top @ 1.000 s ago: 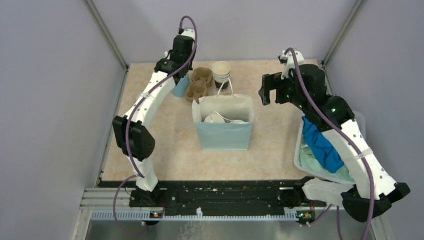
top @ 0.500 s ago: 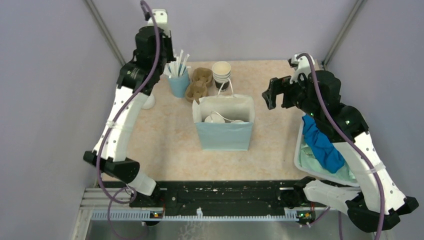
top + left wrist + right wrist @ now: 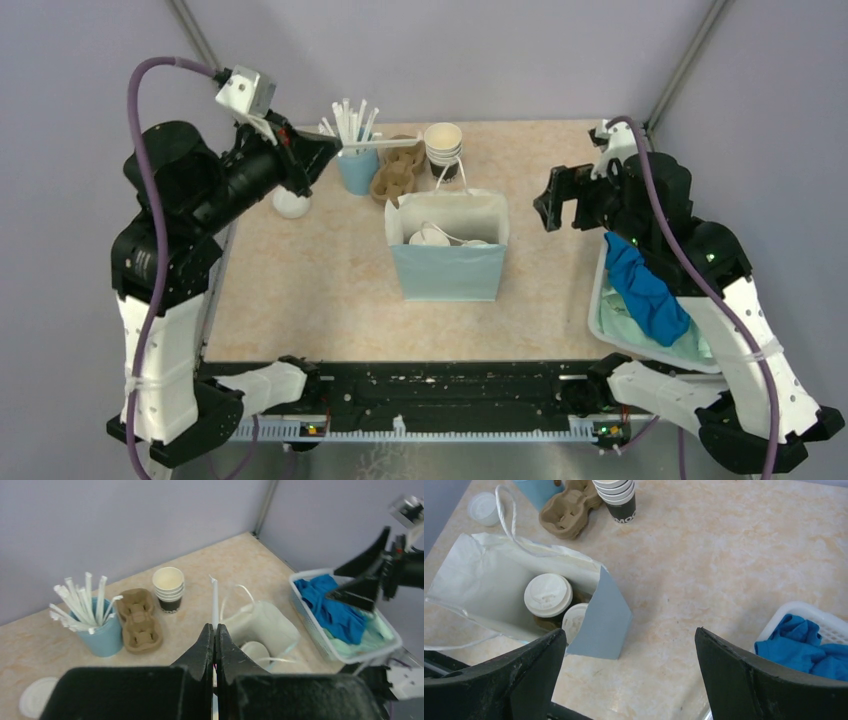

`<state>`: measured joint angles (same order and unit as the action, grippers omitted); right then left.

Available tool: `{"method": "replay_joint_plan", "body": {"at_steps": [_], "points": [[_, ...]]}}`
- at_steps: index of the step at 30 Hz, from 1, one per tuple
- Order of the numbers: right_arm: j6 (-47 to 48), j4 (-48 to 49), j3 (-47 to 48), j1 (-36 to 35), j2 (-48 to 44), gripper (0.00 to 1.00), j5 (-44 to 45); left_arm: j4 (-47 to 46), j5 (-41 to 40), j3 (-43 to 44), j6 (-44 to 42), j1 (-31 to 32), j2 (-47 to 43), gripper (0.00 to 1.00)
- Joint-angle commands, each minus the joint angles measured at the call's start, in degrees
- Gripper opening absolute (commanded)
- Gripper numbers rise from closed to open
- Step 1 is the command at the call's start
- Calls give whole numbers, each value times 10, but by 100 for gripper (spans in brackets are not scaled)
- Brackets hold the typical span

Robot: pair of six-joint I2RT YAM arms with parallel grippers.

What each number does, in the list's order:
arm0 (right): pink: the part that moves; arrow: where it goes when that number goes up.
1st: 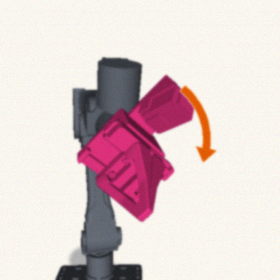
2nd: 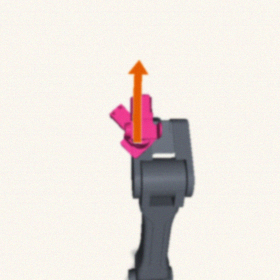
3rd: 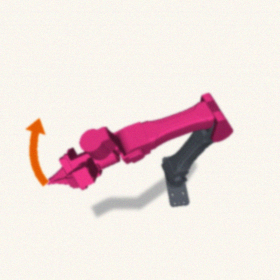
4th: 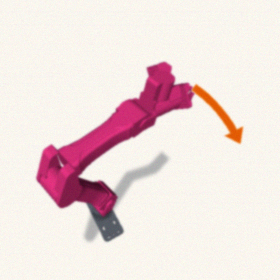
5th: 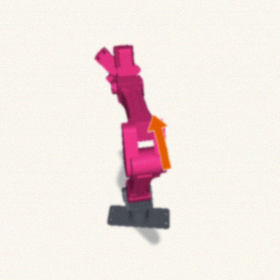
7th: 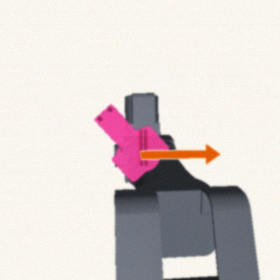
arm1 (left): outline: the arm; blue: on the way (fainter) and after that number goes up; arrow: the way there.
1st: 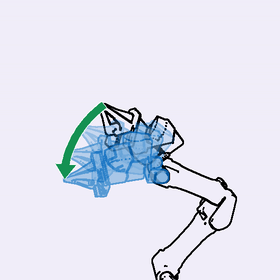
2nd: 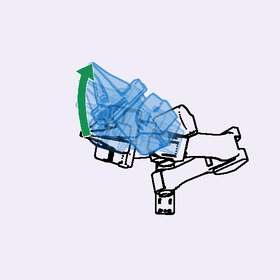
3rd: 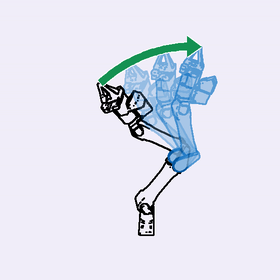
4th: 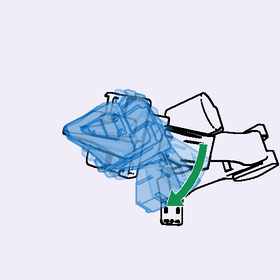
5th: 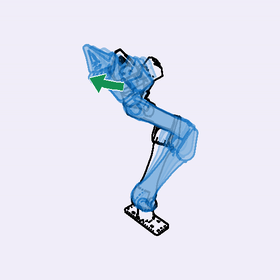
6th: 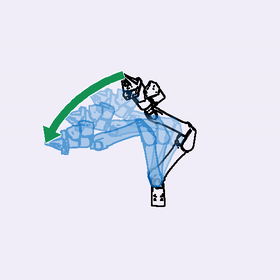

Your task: Pack the takeout coffee

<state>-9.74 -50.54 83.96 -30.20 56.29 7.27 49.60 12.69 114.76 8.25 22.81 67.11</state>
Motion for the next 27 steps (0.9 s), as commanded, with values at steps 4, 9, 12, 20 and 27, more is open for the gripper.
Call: {"method": "replay_joint_plan", "body": {"at_steps": [4,9,12,20,27], "points": [[-40,-53,83,3,-20,99,24,91,145,-13,-14,0,-42,0],[-61,-76,100,4,-39,99,27,95,198,-77,-30,0,-49,0],[-72,-83,91,3,-56,99,34,86,170,-106,-46,0,-46,0],[-90,-80,43,3,-89,99,46,11,139,-169,-49,1,-6,0],[-87,-80,25,4,-89,99,50,-22,126,-172,-57,4,54,0]]}}
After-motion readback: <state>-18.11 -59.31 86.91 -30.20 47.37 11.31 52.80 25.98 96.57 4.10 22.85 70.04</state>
